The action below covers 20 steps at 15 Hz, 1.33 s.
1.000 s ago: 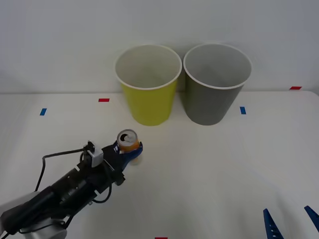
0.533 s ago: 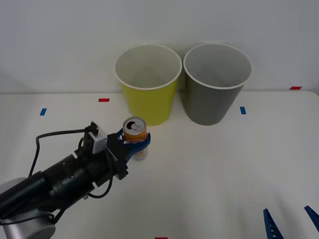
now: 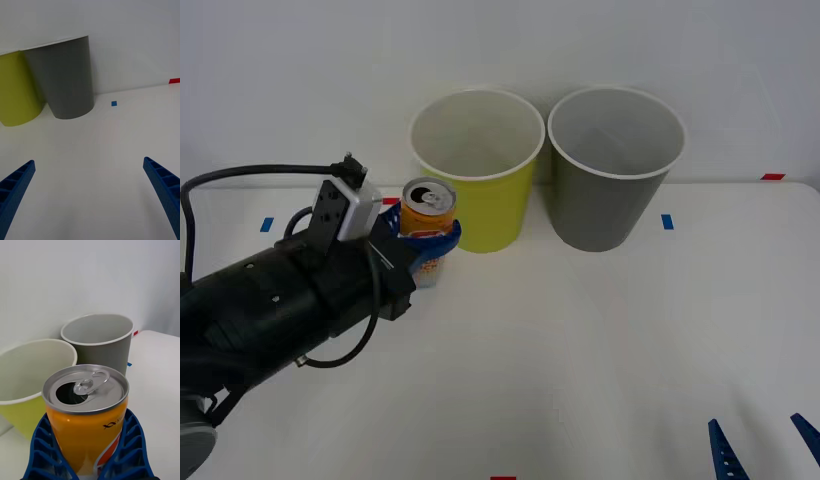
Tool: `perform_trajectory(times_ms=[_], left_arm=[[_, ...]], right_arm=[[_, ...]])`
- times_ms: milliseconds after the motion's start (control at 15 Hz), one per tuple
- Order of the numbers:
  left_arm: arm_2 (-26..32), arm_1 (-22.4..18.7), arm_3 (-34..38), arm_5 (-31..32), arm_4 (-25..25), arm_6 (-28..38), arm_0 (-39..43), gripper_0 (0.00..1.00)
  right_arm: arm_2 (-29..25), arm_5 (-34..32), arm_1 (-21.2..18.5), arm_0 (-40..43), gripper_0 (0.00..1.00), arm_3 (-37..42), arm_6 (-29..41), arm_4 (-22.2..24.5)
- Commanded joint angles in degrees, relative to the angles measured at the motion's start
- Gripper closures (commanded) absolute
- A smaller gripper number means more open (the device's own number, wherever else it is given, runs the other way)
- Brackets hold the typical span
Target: Put cans in the gray bin and PET bottles in the light green bin.
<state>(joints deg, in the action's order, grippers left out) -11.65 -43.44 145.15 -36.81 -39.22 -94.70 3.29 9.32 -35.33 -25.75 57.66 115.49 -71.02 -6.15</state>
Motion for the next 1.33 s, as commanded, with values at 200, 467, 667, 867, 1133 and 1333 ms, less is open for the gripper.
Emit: perform_trajectory(times_ms=[200,467,667,867,1133,1333], left_arm=[[16.3,12.2,4.8,-16.7,-13.1,-2.0,-6.3,1.00],[21.8,18.3,4.8,-21.2,-17.5,-1.7,-12.0,1.00],[23.8,19.8,4.8,-21.3,-17.4,-1.0,-15.5,1.00],[24.9,20.2,4.8,-26.4,-16.4,0.1,-22.6,1.00],[24.8,22.3,-2.6,-35.6,-16.9,1.6,-35.5,1.00],[22.3,22.7,-9.7,-37.0,-17.1,2.9,-42.6,1.00]], right_arm=[[0.0,0.0,0.0,0.0,0.00,0.0,0.0,0.0],[0.0,0.0,0.0,0.0,0.00,0.0,0.0,0.0],[0.0,0.0,0.0,0.0,0.00,0.0,0.0,0.0],[0.0,0.0,0.0,0.0,0.00,0.0,0.0,0.0],[0.0,0.0,0.0,0.0,0.00,0.0,0.0,0.0],[0.0,0.0,0.0,0.0,0.00,0.0,0.0,0.0]])
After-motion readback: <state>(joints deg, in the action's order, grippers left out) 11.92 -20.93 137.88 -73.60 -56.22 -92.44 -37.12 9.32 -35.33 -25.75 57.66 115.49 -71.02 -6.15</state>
